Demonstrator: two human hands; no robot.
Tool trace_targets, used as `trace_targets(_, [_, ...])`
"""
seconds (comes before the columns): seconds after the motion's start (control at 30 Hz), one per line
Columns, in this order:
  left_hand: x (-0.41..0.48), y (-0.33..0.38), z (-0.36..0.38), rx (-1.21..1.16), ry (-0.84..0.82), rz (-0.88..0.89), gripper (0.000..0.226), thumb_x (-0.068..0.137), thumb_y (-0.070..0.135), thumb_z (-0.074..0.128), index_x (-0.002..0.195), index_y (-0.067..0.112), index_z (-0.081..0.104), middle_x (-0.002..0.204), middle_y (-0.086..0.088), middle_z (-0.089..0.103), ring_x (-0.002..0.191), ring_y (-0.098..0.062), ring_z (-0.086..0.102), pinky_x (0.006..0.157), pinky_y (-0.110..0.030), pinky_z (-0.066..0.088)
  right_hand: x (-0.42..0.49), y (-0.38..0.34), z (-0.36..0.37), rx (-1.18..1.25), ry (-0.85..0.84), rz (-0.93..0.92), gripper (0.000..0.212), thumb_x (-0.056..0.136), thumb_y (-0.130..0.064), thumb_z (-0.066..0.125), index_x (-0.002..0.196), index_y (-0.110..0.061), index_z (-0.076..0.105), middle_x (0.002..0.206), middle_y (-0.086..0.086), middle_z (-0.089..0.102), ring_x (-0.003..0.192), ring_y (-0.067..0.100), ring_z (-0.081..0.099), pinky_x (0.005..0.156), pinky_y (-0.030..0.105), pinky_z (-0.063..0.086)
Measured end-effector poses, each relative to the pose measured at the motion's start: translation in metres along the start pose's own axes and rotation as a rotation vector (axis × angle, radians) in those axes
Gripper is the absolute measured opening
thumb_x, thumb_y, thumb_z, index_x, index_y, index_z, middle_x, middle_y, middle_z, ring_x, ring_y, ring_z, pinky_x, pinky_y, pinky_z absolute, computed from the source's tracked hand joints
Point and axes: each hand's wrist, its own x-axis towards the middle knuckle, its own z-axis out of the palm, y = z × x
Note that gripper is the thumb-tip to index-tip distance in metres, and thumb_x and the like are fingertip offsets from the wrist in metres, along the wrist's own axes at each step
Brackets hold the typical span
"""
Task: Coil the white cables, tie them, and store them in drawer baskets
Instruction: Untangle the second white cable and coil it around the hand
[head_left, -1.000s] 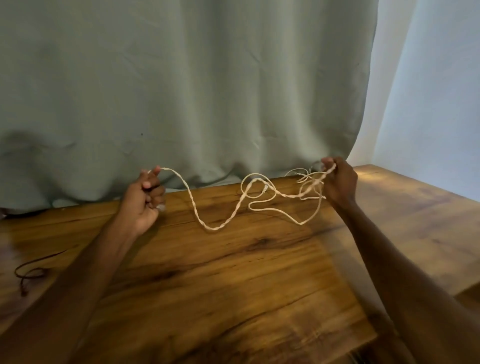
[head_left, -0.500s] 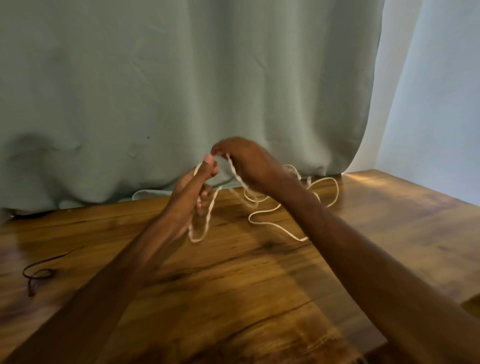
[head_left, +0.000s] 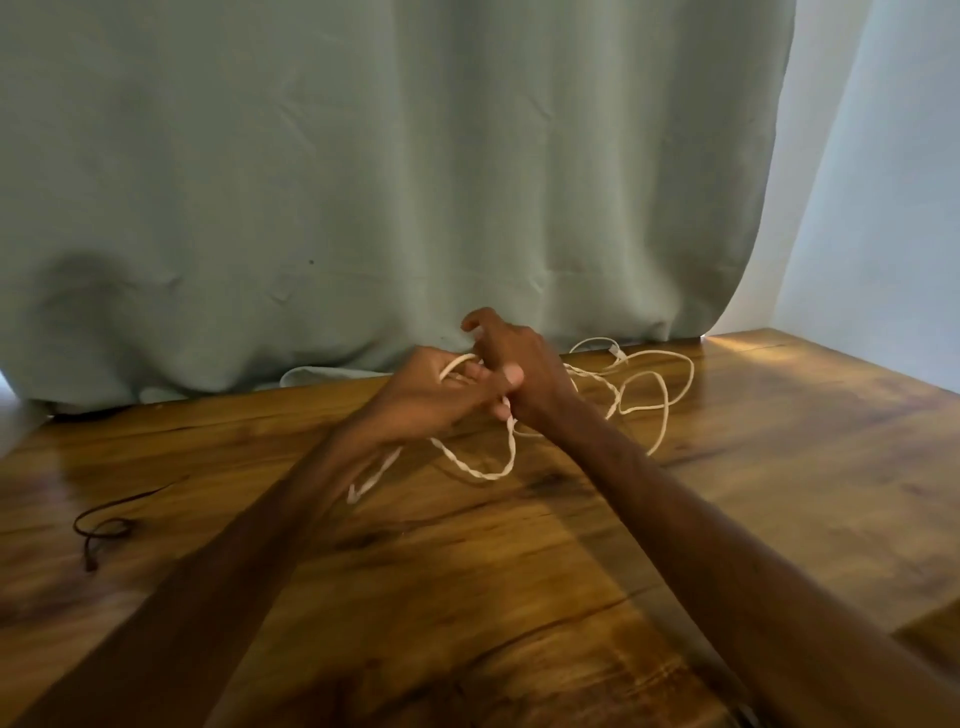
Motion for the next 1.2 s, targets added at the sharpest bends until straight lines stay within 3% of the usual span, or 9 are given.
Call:
trace_targets(0.07, [0.002, -0.005, 0.003, 0.145, 0.028, 0.053, 0.028, 0.088, 0.037, 0.079, 0.090, 0.009, 0.077, 0.079, 0.001, 0.079, 0.076, -0.008, 0.076, 0.080, -0.026, 0.057, 0.004, 0.002, 0.005, -0.005, 0.030, 0.030, 0.036, 0.100, -0.022, 0.061, 0.134, -0.016, 0.050, 0.108, 0.005, 0.074, 0.096, 0.024, 0.071, 0.083, 0.044, 0.059])
trace_targets(0.17, [0.001, -0.006, 0.006, 0.126, 0.052, 0.052, 0.024, 0.093, 0.024, 0.074, 0.077, 0.006, 0.075, 0.063, 0.008, 0.072, 0.058, 0.000, 0.065, 0.064, -0.015, 0.048, 0.007, 0.003, 0.005, 0.045, 0.103, 0.037, 0.029, 0.100, -0.018, 0.059, 0.128, -0.017, 0.053, 0.098, 0.002, 0.075, 0.089, 0.023, 0.072, 0.076, 0.041, 0.058])
trace_targets(0.33, [0.002, 0.017, -0.016, -0.447, 0.212, 0.045, 0.017, 0.095, 0.013, 0.064, 0.079, 0.011, 0.069, 0.058, 0.005, 0.046, 0.043, -0.005, 0.033, 0.036, -0.016, 0.023, 0.003, 0.030, 0.012, 0.020, 0.149, 0.091, 0.017, 0.097, -0.020, 0.059, 0.114, -0.018, 0.059, 0.085, 0.007, 0.074, 0.074, 0.034, 0.069, 0.061, 0.040, 0.054])
trace_targets(0.47, [0.003, 0.035, -0.067, -0.764, 0.264, 0.241, 0.023, 0.100, 0.018, 0.051, 0.080, 0.017, 0.062, 0.060, 0.010, 0.037, 0.048, -0.001, 0.028, 0.034, -0.013, 0.019, -0.010, 0.077, 0.006, -0.032, 0.129, 0.302, 0.028, 0.088, -0.012, 0.069, 0.115, -0.018, 0.063, 0.094, 0.007, 0.076, 0.086, 0.032, 0.072, 0.074, 0.047, 0.058])
trace_targets(0.6, [0.001, 0.029, -0.108, -0.909, 0.270, 0.343, 0.026, 0.103, 0.025, 0.043, 0.081, 0.024, 0.057, 0.059, 0.013, 0.035, 0.051, -0.004, 0.026, 0.044, -0.020, 0.009, -0.017, 0.131, -0.005, -0.118, 0.302, 0.352, 0.025, 0.081, -0.007, 0.065, 0.104, -0.017, 0.070, 0.096, 0.008, 0.075, 0.091, 0.037, 0.069, 0.080, 0.049, 0.055])
trace_targets(0.7, [-0.003, 0.021, -0.126, -1.003, 0.341, 0.354, 0.027, 0.103, 0.027, 0.042, 0.081, 0.025, 0.056, 0.061, 0.011, 0.037, 0.051, -0.004, 0.028, 0.040, -0.017, 0.020, -0.014, 0.162, -0.014, -0.060, 0.334, 0.526, 0.020, 0.090, -0.008, 0.056, 0.094, -0.007, 0.075, 0.094, 0.018, 0.076, 0.090, 0.043, 0.070, 0.081, 0.044, 0.053])
trace_targets(0.8, [-0.001, 0.012, -0.129, -0.998, 0.380, 0.310, 0.028, 0.103, 0.028, 0.043, 0.080, 0.026, 0.058, 0.061, 0.011, 0.040, 0.049, -0.004, 0.028, 0.038, -0.017, 0.024, -0.009, 0.159, -0.025, 0.137, 0.292, 0.603, 0.024, 0.094, -0.014, 0.054, 0.095, -0.003, 0.075, 0.100, 0.019, 0.076, 0.097, 0.038, 0.071, 0.084, 0.039, 0.051])
trace_targets(1.0, [0.001, 0.010, -0.114, -0.784, 0.381, 0.203, 0.027, 0.102, 0.030, 0.047, 0.077, 0.026, 0.056, 0.057, 0.012, 0.038, 0.050, -0.004, 0.026, 0.044, -0.021, 0.013, 0.027, 0.090, -0.040, 0.509, 0.348, 0.363, 0.040, 0.111, -0.032, 0.039, 0.091, -0.018, 0.071, 0.084, 0.009, 0.076, 0.076, 0.027, 0.077, 0.080, 0.047, 0.062])
trace_targets(1.2, [-0.008, 0.025, -0.126, -0.663, 0.436, 0.207, 0.030, 0.100, 0.029, 0.046, 0.071, 0.025, 0.052, 0.055, 0.012, 0.035, 0.047, -0.005, 0.023, 0.038, -0.018, 0.019, 0.053, 0.033, -0.043, 0.522, 0.179, 0.239, 0.031, 0.089, 0.004, 0.045, 0.100, -0.001, 0.073, 0.059, -0.007, 0.062, 0.046, 0.011, 0.054, 0.042, 0.023, 0.041])
